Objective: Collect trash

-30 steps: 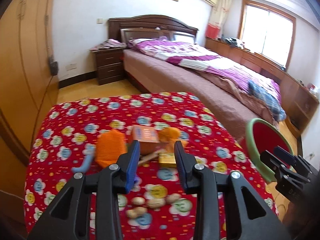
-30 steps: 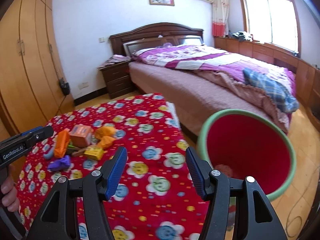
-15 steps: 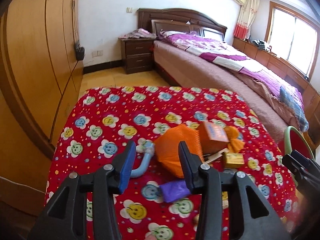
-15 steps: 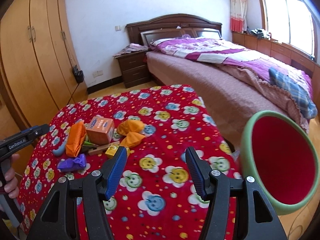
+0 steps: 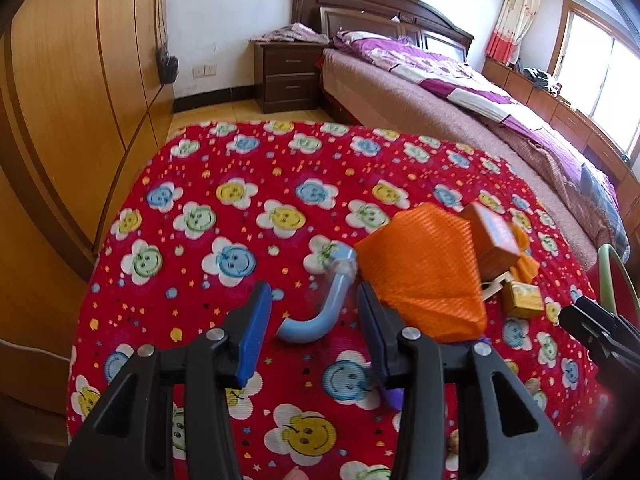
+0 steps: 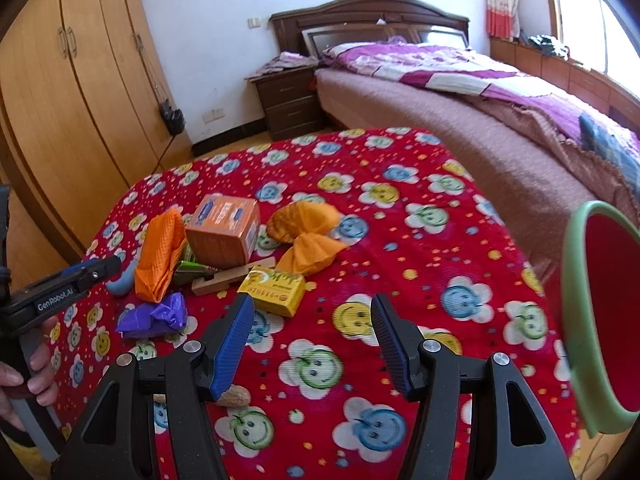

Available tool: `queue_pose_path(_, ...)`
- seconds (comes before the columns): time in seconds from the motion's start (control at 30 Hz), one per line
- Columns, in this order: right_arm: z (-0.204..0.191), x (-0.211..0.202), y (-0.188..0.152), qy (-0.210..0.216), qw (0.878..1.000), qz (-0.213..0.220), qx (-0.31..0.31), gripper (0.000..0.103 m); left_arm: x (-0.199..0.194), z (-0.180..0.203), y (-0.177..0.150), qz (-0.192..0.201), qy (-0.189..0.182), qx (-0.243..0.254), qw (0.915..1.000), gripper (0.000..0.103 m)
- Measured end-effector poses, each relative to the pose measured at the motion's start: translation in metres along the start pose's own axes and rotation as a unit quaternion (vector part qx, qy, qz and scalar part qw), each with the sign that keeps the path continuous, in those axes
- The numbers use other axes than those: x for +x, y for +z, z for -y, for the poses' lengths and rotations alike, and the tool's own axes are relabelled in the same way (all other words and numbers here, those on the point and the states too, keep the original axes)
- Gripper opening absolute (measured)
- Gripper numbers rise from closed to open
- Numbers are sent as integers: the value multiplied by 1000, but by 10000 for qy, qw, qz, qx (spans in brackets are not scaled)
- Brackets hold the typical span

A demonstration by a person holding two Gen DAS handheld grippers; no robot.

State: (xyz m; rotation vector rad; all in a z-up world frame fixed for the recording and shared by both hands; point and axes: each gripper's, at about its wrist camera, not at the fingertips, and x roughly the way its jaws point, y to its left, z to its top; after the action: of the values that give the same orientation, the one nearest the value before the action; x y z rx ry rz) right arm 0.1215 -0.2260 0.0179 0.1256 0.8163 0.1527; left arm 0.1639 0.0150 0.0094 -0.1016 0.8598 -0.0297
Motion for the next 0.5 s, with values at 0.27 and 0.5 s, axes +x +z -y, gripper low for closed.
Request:
queue_pose_path(0.27, -10, 26, 2, 109, 9997, -206, -55, 62, 20, -6, -10, -258, -134, -113, 9995, 45)
queue_pose_path(0.5, -17, 39, 2, 164, 9994, -308, -80, 62, 24, 0, -10, -180, -95, -113, 9997, 45)
